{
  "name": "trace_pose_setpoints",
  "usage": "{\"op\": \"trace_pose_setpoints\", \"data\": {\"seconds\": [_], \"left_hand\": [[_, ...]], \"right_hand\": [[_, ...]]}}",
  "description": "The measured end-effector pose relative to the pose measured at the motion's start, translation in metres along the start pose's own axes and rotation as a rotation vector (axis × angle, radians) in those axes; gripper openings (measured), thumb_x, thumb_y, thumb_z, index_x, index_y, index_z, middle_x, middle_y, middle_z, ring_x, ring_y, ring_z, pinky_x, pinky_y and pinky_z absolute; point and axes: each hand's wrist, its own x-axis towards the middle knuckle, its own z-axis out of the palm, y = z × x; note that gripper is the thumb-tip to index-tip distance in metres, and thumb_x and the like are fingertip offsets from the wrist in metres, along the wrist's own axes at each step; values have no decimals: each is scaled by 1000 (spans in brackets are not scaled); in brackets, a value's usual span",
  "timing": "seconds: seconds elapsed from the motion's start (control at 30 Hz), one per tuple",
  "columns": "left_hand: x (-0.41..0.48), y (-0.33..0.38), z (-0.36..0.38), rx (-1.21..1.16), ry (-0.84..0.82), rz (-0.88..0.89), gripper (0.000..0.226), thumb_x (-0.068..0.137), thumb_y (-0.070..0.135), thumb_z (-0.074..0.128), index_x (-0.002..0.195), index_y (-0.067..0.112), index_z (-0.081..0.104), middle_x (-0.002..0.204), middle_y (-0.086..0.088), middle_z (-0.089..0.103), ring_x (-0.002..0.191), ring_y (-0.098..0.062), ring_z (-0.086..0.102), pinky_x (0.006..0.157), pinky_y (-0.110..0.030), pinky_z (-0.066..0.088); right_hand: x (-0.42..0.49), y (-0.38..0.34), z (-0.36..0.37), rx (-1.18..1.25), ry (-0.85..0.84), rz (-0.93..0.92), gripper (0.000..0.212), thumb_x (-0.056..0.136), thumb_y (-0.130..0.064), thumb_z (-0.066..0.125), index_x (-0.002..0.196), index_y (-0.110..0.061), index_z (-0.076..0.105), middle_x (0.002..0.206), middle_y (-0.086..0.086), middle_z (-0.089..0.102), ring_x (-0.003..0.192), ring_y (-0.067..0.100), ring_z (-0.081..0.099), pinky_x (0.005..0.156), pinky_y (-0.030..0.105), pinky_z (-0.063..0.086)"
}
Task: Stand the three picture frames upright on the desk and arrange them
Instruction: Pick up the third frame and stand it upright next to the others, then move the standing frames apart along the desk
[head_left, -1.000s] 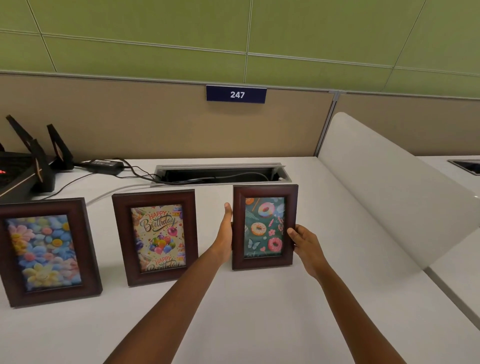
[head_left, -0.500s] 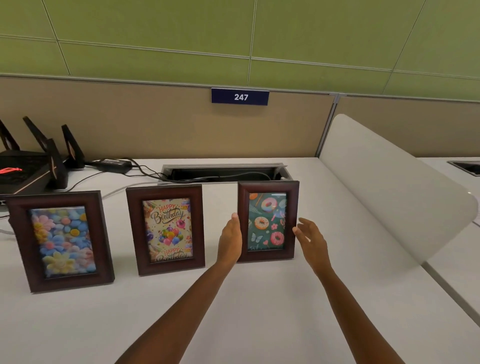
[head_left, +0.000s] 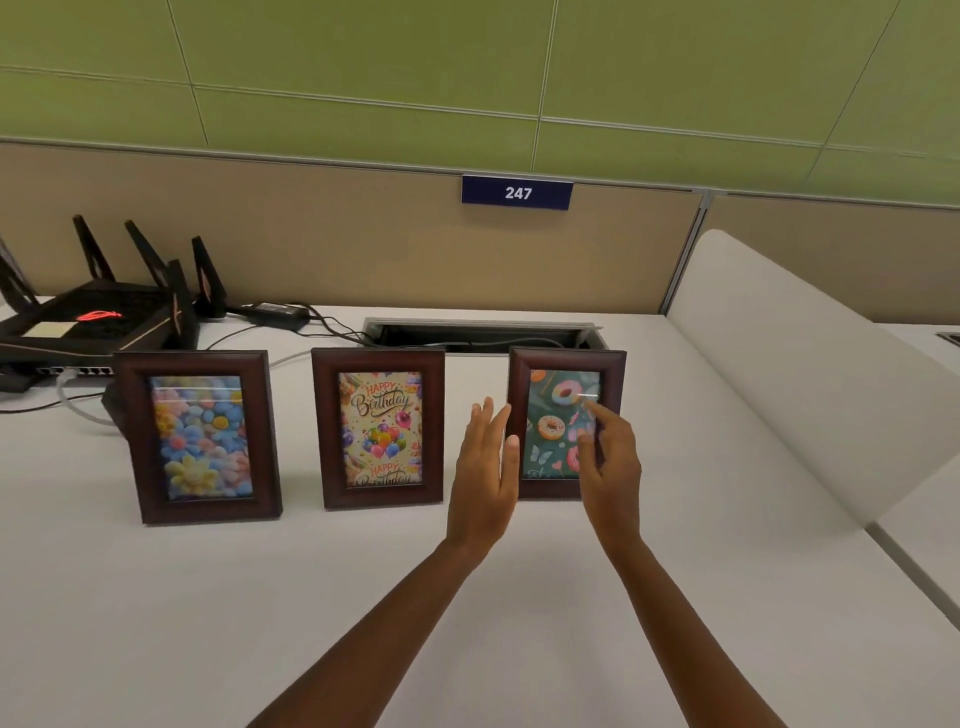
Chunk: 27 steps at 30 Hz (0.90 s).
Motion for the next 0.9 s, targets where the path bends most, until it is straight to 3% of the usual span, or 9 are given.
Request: {"op": "trace_pose_setpoints", "data": {"seconds": [0.13, 0.37, 0.5, 0.6, 0.73, 0.83, 0.9], "left_hand": [[-6, -4, -21, 66, 40, 113, 46, 90, 31, 32, 135, 29, 26, 146, 14, 14, 138, -4, 6, 112, -27, 14], [-14, -23, -67, 116, 125, 134, 46, 91, 23, 34, 135, 22, 27, 145, 7, 21, 137, -7, 13, 112, -25, 14], [-17, -40, -105, 110, 145, 124, 48, 90, 22, 36, 135, 24, 19, 148, -1, 24, 138, -14, 17, 112, -33, 24], [-16, -56, -136, 134, 189, 96, 50, 90, 22, 36, 138, 10, 29, 147, 0, 24, 138, -14, 18, 110, -32, 27], [-14, -76, -175, 209, 279, 82, 47, 89, 21, 37, 135, 12, 33, 147, -1, 23, 137, -15, 16, 111, -34, 20], [-15, -94, -203, 226, 317, 39, 48, 89, 20, 37, 137, 15, 28, 149, -12, 28, 138, -18, 16, 112, -38, 22], [-16, -106, -221, 231, 340, 30, 49, 89, 18, 37, 135, 19, 20, 148, -18, 30, 138, -22, 18, 111, -44, 25]], "right_hand": [[-9, -24, 20, -28, -24, -32, 35, 90, -7, 49, 124, 2, 46, 128, 20, 52, 121, 29, 50, 95, 43, 50], [-28, -61, 61, 16, -54, -161, 28, 90, -4, 49, 118, -2, 52, 119, 12, 59, 110, 11, 48, 92, 21, 41], [-48, -81, 92, 82, -116, -152, 29, 91, -7, 46, 119, -5, 52, 115, -4, 50, 107, -3, 49, 87, -2, 36], [-64, -92, 117, 126, -188, -139, 29, 90, -9, 47, 118, -4, 50, 116, 3, 53, 105, -2, 52, 82, -1, 43], [-82, -106, 148, 112, -222, -121, 30, 89, -4, 48, 119, -5, 52, 121, 7, 56, 112, 2, 47, 92, 12, 43], [-91, -119, 169, 132, -248, -173, 30, 88, -1, 47, 115, -13, 55, 112, -11, 55, 108, -9, 48, 93, 1, 36], [-97, -123, 184, 123, -283, -166, 32, 88, 0, 46, 118, -10, 55, 112, -9, 55, 107, -8, 48, 93, -1, 34]]}}
